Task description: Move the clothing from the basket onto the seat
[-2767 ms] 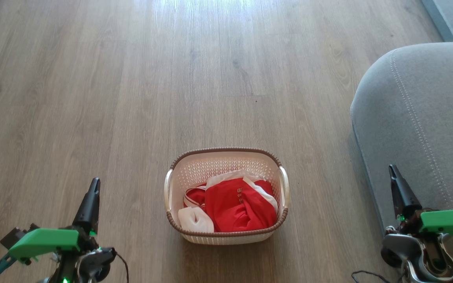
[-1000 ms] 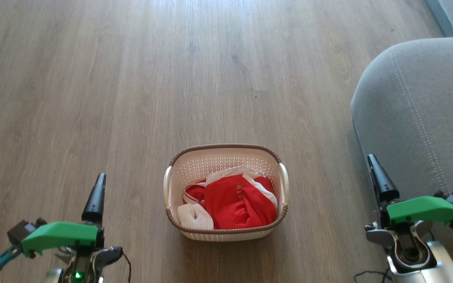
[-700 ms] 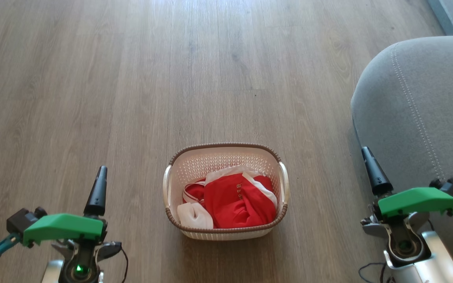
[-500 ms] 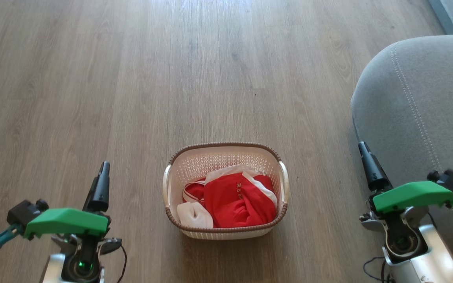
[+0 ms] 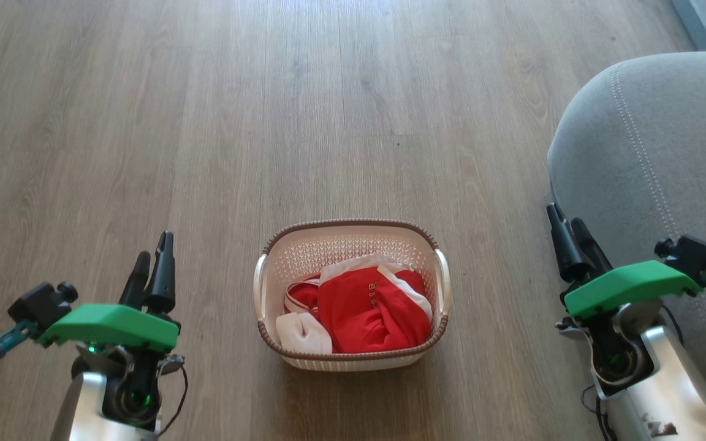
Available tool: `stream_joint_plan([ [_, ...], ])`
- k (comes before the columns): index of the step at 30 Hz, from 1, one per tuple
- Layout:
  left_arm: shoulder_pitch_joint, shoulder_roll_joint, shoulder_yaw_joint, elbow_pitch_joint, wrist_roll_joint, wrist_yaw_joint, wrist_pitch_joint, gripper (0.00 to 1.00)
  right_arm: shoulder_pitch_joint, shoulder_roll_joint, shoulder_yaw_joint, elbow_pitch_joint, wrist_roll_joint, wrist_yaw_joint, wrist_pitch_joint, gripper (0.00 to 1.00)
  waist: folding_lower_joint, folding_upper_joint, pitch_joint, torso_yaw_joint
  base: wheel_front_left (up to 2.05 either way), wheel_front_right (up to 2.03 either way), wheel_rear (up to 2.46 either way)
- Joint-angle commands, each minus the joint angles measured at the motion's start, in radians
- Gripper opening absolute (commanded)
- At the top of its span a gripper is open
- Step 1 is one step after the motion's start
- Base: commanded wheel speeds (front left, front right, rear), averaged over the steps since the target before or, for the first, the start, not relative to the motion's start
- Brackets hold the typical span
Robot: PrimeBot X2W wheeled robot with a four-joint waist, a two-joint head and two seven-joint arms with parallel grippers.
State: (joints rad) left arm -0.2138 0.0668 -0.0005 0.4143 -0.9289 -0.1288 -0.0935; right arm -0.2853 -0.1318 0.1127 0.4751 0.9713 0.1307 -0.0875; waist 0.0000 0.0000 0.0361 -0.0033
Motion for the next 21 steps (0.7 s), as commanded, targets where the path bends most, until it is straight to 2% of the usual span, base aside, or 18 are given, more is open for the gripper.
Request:
stream_joint_plan([
  [1,-0.065,0.022,0.014,-0.023,0.031,-0.001,-0.012,1.00,-0.067,-0.018,0.019,-0.024,-0.028,0.000,-0.016,1.00,0.0000,0.0000,0.000,0.000,0.00,0.00,0.00],
  [21,-0.116,0.034,0.003,0.009,0.278,-0.001,-0.070,1.00,-0.143,-0.043,0.087,0.020,-0.245,0.000,-0.075,1.00,0.0000,0.0000,-0.003,-0.003,0.00,0.00,0.00],
])
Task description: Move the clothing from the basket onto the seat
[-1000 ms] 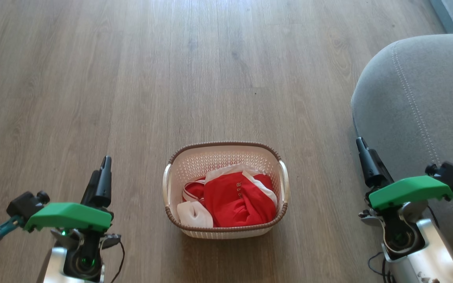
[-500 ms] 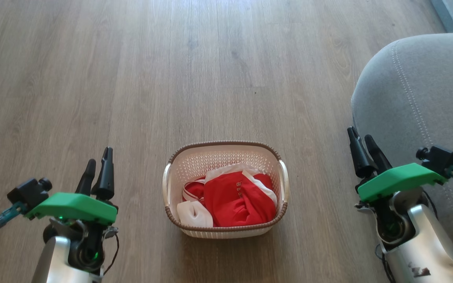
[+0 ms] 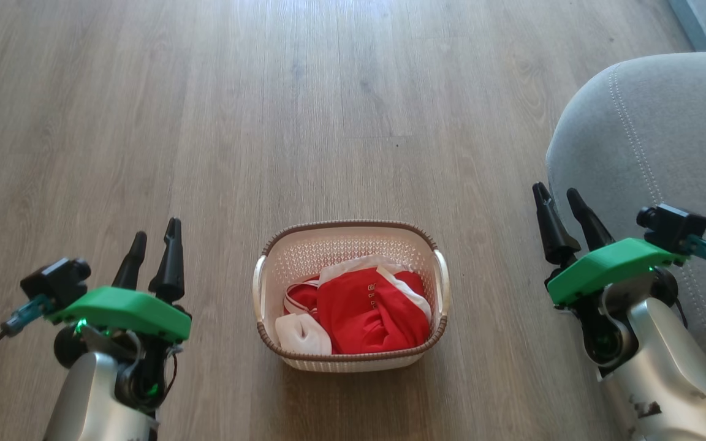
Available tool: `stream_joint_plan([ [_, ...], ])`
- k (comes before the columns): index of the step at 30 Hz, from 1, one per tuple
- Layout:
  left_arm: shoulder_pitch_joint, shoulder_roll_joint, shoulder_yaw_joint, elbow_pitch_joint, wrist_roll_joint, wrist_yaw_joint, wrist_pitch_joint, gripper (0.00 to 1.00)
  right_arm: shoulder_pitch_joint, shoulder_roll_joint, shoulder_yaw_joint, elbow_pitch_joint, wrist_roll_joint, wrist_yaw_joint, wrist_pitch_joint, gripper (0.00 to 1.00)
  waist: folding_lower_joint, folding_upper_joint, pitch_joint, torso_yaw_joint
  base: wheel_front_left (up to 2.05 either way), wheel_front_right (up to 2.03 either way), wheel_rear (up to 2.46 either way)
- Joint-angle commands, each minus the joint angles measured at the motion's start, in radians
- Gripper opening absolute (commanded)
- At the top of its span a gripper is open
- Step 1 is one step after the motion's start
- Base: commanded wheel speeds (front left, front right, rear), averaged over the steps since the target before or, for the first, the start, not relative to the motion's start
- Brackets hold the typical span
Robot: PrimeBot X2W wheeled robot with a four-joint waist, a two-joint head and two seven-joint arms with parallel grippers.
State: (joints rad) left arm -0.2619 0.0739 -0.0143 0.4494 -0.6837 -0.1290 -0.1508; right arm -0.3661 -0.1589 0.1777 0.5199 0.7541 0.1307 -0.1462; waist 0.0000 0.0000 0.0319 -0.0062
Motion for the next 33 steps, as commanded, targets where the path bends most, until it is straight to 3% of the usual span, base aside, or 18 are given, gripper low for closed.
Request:
stream_joint_plan([
  [1,-0.072,0.027,0.016,-0.024,0.046,-0.001,-0.016,1.00,-0.066,-0.017,0.025,-0.022,-0.039,0.000,-0.019,1.00,0.0000,0.0000,0.002,0.000,0.00,0.00,0.00],
  [20,-0.119,0.025,0.028,-0.004,0.274,-0.002,-0.068,1.00,-0.138,-0.025,0.051,0.033,-0.253,0.000,-0.073,1.00,0.0000,0.0000,0.010,-0.003,0.00,0.00,0.00],
  [33,-0.159,0.004,0.088,0.009,0.457,-0.002,-0.109,1.00,-0.186,-0.028,0.008,0.067,-0.444,0.000,-0.114,1.00,0.0000,0.0000,0.025,-0.004,0.00,0.00,0.00],
])
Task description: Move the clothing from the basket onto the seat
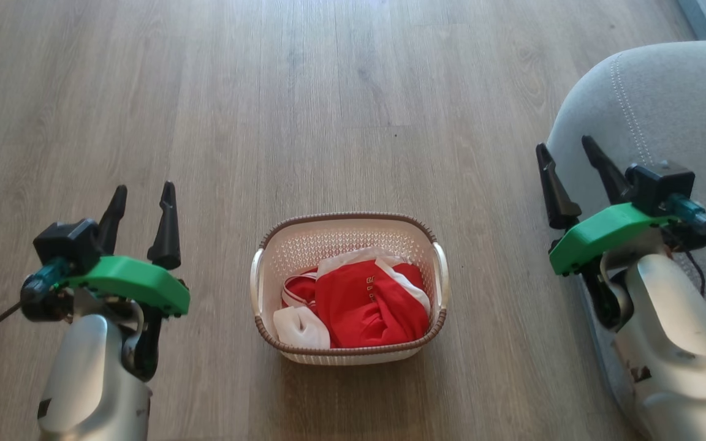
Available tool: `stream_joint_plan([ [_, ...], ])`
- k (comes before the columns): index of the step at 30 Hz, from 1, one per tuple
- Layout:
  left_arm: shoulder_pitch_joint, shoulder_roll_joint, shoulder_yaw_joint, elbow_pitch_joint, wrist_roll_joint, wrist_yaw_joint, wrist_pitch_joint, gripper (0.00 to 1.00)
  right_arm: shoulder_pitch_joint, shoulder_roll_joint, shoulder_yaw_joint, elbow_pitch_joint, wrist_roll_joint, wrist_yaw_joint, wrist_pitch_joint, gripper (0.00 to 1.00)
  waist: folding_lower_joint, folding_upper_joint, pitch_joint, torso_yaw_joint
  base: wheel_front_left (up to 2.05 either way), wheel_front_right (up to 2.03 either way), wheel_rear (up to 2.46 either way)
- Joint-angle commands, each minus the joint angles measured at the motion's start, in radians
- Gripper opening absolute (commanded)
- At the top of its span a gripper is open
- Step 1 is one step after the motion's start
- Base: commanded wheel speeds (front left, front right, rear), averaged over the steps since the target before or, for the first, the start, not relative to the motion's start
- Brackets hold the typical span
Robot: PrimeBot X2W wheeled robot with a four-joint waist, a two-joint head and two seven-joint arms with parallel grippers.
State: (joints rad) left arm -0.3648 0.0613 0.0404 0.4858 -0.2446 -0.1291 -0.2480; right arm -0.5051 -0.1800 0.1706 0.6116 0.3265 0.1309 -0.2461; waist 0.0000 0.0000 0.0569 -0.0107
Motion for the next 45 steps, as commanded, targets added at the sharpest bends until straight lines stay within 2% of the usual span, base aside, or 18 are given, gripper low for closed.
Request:
stream_joint_plan([
  [1,-0.057,0.015,0.039,-0.027,0.027,-0.002,-0.014,1.00,-0.049,-0.005,0.008,-0.024,-0.027,0.000,-0.016,1.00,0.0000,0.0000,0.001,0.000,0.00,0.00,0.00],
  [14,-0.060,-0.002,0.081,-0.026,0.055,-0.002,-0.014,1.00,-0.042,0.017,-0.053,-0.044,-0.072,0.000,-0.016,1.00,0.0000,0.0000,0.016,-0.001,0.00,0.00,0.00],
  [23,-0.070,-0.008,0.060,-0.021,0.055,-0.002,-0.014,1.00,-0.057,0.023,-0.078,-0.099,-0.085,0.000,-0.016,1.00,0.0000,0.0000,0.069,-0.010,0.00,0.00,0.00],
  [45,-0.176,-0.011,-0.100,0.032,-0.006,-0.002,-0.014,1.00,-0.206,0.021,-0.091,-0.320,-0.093,0.000,-0.016,1.00,0.0000,0.0000,0.437,-0.069,0.00,0.00,0.00],
])
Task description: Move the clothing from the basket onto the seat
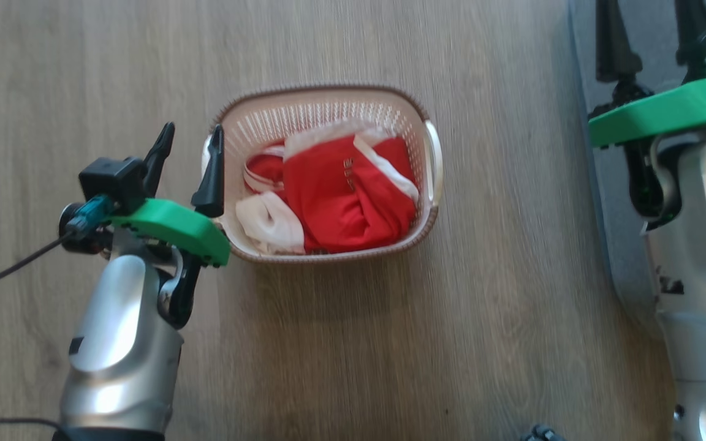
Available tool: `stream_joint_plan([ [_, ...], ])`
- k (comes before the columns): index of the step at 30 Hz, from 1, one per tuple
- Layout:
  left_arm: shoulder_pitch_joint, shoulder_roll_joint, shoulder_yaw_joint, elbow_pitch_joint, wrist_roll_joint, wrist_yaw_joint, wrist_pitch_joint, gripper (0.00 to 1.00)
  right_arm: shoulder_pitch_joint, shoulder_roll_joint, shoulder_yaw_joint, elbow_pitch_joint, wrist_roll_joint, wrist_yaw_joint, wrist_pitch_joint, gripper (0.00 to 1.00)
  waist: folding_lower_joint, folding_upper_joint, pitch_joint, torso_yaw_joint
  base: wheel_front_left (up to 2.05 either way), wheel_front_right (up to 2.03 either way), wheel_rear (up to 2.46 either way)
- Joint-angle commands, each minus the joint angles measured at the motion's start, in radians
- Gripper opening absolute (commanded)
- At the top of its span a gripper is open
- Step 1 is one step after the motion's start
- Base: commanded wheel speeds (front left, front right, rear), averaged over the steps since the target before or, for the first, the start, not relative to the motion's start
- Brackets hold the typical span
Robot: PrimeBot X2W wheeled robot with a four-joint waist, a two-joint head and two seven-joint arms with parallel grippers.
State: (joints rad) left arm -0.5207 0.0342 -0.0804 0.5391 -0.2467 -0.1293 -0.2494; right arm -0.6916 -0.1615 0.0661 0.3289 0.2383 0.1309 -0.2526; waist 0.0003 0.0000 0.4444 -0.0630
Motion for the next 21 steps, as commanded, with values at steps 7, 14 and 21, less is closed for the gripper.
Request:
stream_joint_plan([
  [7,-0.094,0.016,-0.079,0.041,-0.028,-0.001,-0.012,1.00,-0.072,-0.004,0.016,-0.086,-0.008,0.000,-0.009,1.00,-0.0003,0.0000,0.179,-0.050,0.00,0.00,0.00],
  [14,-0.202,0.016,-0.186,0.137,-0.052,-0.001,-0.012,1.00,-0.110,0.001,0.017,-0.122,-0.008,0.000,-0.009,1.00,-0.0003,0.0000,0.302,-0.091,0.00,0.00,0.00],
  [21,-0.294,0.016,-0.268,0.220,-0.083,-0.001,-0.012,1.00,-0.128,0.019,0.018,-0.145,-0.008,0.000,-0.009,1.00,-0.0003,0.0000,0.377,-0.128,0.00,0.00,0.00],
])
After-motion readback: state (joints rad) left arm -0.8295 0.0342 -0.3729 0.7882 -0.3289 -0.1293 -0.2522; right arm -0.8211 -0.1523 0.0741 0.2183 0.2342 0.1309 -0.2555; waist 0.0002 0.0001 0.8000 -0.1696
